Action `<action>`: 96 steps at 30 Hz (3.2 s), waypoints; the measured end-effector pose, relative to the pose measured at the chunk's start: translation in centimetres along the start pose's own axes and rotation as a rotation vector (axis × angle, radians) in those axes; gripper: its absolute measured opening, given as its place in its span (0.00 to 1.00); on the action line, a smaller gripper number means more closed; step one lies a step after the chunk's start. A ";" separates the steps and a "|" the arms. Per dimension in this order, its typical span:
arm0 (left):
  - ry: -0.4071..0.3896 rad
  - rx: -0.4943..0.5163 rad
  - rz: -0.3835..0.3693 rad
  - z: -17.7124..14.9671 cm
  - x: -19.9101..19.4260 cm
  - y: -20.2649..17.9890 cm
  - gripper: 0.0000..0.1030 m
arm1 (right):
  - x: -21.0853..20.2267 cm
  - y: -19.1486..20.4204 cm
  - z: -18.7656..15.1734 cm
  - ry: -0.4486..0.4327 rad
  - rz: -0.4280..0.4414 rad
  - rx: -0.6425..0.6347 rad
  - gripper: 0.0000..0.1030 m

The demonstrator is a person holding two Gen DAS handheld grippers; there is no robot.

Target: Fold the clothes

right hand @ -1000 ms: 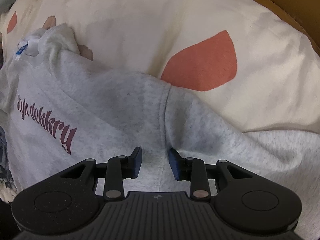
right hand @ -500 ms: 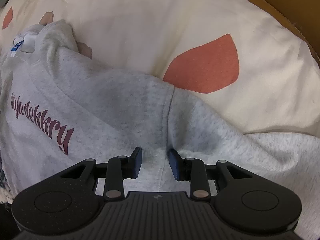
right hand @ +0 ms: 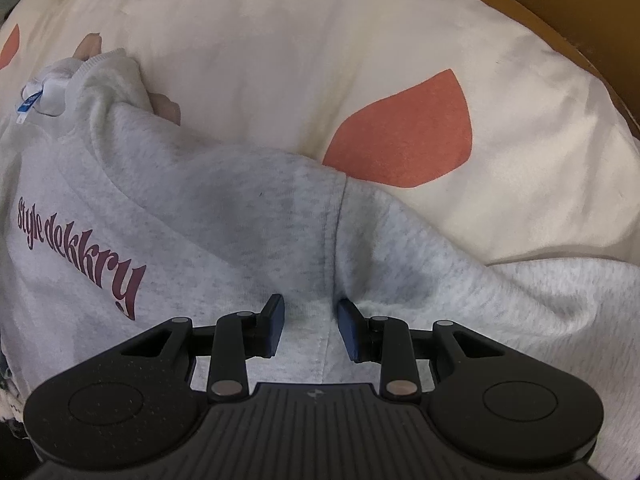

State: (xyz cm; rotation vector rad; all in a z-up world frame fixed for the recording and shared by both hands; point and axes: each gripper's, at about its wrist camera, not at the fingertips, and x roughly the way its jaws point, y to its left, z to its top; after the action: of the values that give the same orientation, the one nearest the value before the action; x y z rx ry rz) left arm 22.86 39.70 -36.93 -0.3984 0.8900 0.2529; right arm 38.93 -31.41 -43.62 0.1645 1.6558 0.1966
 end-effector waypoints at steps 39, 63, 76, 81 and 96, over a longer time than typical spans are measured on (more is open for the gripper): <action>0.104 -0.067 -0.002 1.1 5.0 -2.2 0.58 | -1.6 -0.9 -1.9 0.009 -0.062 -0.056 0.36; 0.091 -0.129 -0.038 5.0 2.0 -2.3 0.04 | -3.2 -2.9 -3.9 -0.011 -0.037 -0.079 0.36; 0.106 0.268 0.065 17.2 -7.9 -1.4 0.04 | -4.1 -4.1 -4.6 -0.004 -0.030 -0.075 0.36; 0.141 0.379 0.133 21.0 -10.2 -1.3 0.04 | -4.3 -4.3 -4.9 -0.002 -0.039 -0.080 0.36; 0.218 0.866 0.394 23.7 -12.6 0.0 0.04 | -5.0 -5.2 -6.3 -0.003 -0.056 -0.056 0.36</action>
State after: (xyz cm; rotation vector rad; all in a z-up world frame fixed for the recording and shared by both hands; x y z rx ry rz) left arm 31.80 49.45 -13.59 0.5693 1.1966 0.1625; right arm 33.23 -37.82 -39.34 0.0757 1.6480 0.2002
